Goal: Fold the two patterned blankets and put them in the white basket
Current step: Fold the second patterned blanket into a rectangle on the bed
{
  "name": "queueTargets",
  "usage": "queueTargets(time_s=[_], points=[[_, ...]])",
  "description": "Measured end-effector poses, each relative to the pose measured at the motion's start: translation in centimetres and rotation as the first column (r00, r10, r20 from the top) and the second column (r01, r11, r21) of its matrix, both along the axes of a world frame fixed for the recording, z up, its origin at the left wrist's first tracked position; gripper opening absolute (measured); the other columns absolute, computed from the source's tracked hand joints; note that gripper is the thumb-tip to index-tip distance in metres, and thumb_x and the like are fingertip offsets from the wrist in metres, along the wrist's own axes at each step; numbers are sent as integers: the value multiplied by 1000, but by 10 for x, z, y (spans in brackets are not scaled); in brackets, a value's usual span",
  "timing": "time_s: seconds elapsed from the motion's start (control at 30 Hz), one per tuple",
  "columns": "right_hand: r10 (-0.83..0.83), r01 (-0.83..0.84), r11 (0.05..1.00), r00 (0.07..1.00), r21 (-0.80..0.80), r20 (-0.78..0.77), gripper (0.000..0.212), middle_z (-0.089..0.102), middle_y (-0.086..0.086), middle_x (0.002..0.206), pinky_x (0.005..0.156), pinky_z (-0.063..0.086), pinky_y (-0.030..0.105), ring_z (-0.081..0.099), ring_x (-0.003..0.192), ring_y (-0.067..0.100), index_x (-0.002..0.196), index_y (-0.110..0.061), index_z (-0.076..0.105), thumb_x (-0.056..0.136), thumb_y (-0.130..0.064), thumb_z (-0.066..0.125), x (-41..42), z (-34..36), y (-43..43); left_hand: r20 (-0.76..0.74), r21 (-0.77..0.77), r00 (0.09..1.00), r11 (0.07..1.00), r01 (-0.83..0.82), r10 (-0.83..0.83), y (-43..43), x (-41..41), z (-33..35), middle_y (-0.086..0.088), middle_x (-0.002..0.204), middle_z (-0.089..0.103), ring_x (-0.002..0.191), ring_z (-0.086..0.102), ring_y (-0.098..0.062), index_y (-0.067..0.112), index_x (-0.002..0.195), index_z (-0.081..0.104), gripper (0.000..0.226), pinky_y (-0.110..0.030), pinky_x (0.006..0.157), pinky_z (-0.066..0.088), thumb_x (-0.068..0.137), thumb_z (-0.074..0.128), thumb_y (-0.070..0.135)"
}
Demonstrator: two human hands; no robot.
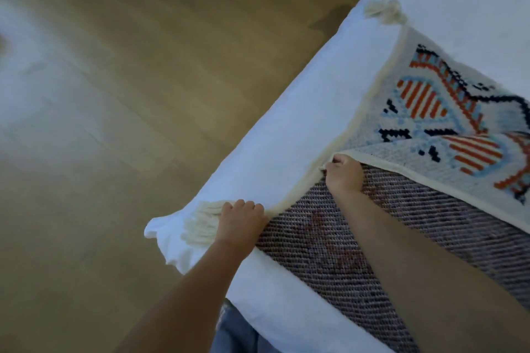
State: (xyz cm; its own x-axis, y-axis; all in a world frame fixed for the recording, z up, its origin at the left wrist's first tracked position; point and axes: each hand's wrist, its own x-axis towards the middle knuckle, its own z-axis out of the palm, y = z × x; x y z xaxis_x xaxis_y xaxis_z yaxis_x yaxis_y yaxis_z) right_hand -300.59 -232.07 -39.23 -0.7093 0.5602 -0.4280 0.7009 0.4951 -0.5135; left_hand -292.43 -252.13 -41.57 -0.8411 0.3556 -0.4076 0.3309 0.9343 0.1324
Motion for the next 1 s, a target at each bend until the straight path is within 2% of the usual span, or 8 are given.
queueTargets(time_s=[0.1,0.23,0.33,0.5,0.67,0.73,0.87,1.0], points=[[1,-2,999,999,50,33,31,61,9,125,78,49,36,61,103,29,125,-12,55,96,-18,48,-4,-3,-4,33,60,999,998,35,-37,-3,-16,-1,-1,99,60,96,54,-24,16,95,54,23,-36,82,36,95,39,35],[-61,59,995,998,75,22,27,64,11,118,82,52,43,62,93,29,120,-11,58,96,-15,46,-12,-5,-12,133,173,980,977,121,-145,-6,-50,0,-2,97,60,93,53,-23,17,92,52,31,-32,74,30,88,42,46],[-115,116,990,993,81,-12,24,66,15,109,80,53,46,63,86,31,111,-5,60,95,-13,45,-21,-8,-17,173,213,963,963,168,-206,-2,-85,5,0,98,60,95,54,-20,17,99,54,38,-30,75,35,86,47,52],[-165,166,985,986,53,-14,7,59,7,84,65,39,29,54,74,24,93,-17,55,90,-17,49,-32,-15,-21,138,222,941,935,276,-310,25,-158,22,-1,100,62,96,57,-21,18,100,56,30,-31,75,38,91,44,44],[-287,283,957,956,-64,-61,15,47,3,70,62,37,32,44,62,19,71,-14,46,84,-17,52,-42,-9,-16,76,274,897,874,402,-436,75,-208,43,-2,103,64,93,59,-21,16,105,56,23,-30,72,38,94,41,30],[-369,354,928,916,-112,-159,30,40,2,73,57,30,27,35,56,10,58,-21,37,81,-8,51,-44,-3,-10,97,298,864,843,448,-494,97,-217,53,-1,108,63,97,58,-22,17,115,52,26,-31,77,41,95,39,27],[-578,562,816,798,-136,-171,16,46,2,91,67,33,18,42,65,6,67,-13,50,82,-8,49,-42,3,2,76,314,753,733,604,-654,134,-231,64,-3,110,62,99,57,-23,15,119,50,28,-36,84,45,95,38,24],[-823,809,558,513,-183,-243,7,51,4,80,51,31,16,48,67,14,76,-9,51,83,-8,51,-47,7,17,48,315,630,611,726,-775,161,-252,66,-4,109,62,99,57,-23,14,115,51,27,-36,84,45,96,38,26]])
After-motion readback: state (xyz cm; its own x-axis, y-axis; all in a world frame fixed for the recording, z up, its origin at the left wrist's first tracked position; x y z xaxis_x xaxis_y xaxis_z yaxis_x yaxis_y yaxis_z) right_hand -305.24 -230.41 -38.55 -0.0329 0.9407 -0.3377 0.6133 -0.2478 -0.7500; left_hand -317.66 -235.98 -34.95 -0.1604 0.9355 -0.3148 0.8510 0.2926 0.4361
